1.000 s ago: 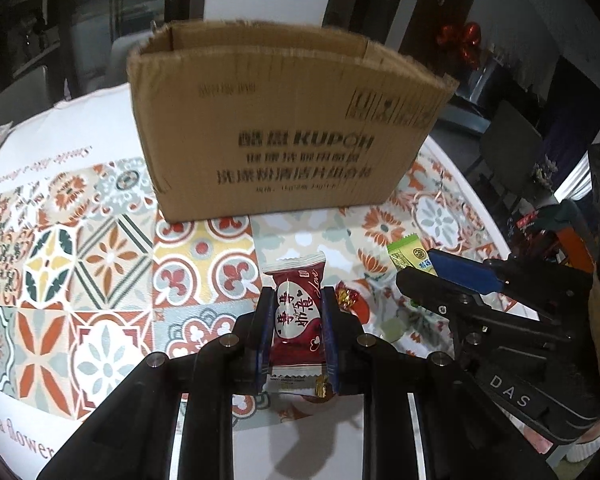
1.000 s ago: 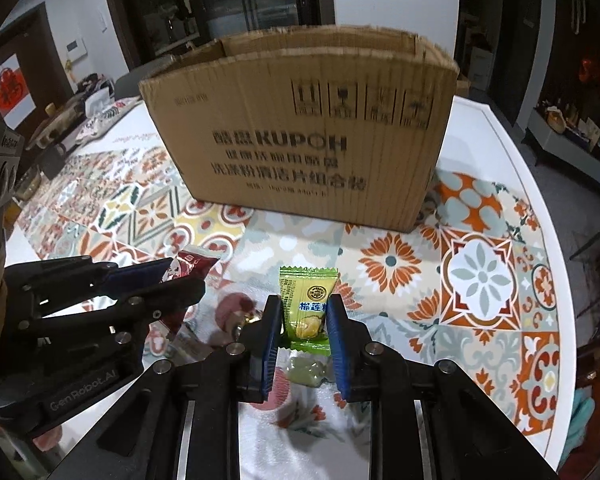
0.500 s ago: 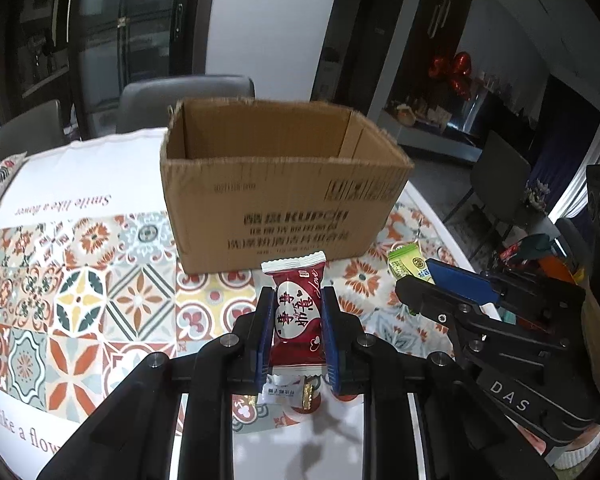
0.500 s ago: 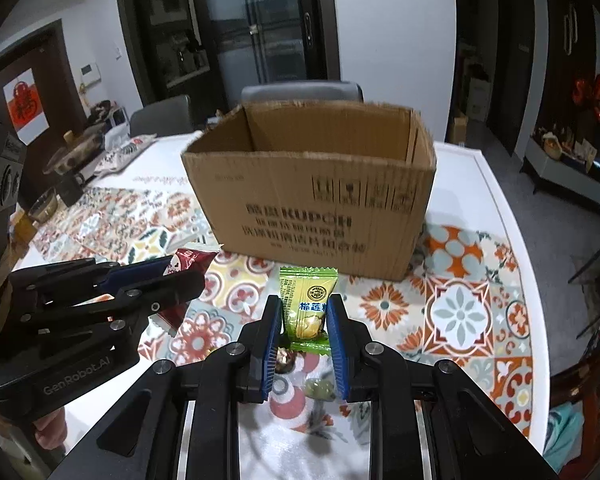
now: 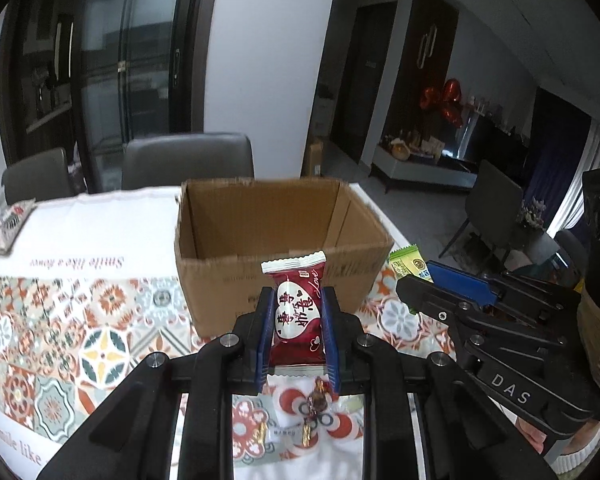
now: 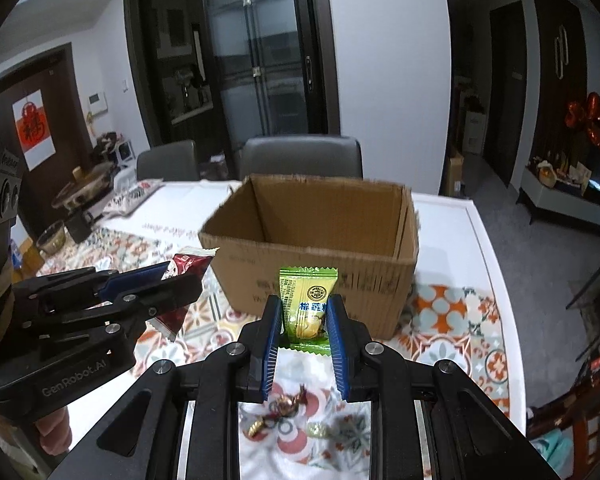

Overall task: Organize snacks
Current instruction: 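Carry both candies over the box and open both tools to drop them, then move both tools back toward the white bar and pale green candy, then grasp the white bar with the left tool while the right tool grasps the pale green candy, then carry both items over the box and open both tools to drop them, then move the left tool back toward the gold-wrapped round candy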

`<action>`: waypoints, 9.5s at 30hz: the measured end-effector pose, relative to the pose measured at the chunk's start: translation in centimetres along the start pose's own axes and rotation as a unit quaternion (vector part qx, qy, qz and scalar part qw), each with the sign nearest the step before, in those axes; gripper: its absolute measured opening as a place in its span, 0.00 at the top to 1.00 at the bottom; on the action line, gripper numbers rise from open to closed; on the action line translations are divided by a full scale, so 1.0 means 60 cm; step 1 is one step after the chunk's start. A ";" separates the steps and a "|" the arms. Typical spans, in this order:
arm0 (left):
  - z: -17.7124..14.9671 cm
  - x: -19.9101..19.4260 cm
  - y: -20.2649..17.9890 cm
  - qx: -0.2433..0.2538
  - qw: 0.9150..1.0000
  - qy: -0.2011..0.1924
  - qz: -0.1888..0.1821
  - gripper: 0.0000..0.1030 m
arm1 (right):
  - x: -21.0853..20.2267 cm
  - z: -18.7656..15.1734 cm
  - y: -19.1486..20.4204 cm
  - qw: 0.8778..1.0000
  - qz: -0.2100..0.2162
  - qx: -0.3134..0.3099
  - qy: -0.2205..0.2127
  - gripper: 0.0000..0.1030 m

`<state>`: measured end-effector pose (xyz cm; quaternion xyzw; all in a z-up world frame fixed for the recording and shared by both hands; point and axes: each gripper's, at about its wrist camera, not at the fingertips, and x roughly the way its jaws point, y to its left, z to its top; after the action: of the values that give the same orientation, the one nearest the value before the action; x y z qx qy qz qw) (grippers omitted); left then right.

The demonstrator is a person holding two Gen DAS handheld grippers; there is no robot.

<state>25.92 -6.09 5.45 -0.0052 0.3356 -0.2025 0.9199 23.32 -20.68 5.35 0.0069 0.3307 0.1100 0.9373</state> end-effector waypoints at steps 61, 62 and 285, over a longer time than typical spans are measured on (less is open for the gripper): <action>-0.023 -0.005 0.003 0.040 0.996 -0.012 0.084 0.49 | 0.015 -0.014 -0.010 1.000 -0.017 -0.011 -0.007 0.52; -0.032 -0.008 0.003 0.036 0.996 -0.011 0.082 0.48 | 0.012 -0.022 -0.009 1.000 -0.017 -0.011 -0.006 0.52; -0.137 0.058 -0.018 0.031 0.997 0.051 0.039 0.41 | 0.024 -0.121 -0.043 0.996 -0.064 0.026 0.048 0.40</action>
<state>22.82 -7.35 -2.91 0.0469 0.3753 -0.1765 0.9087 20.42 -23.35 -1.42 0.0048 0.3780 0.0410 0.9249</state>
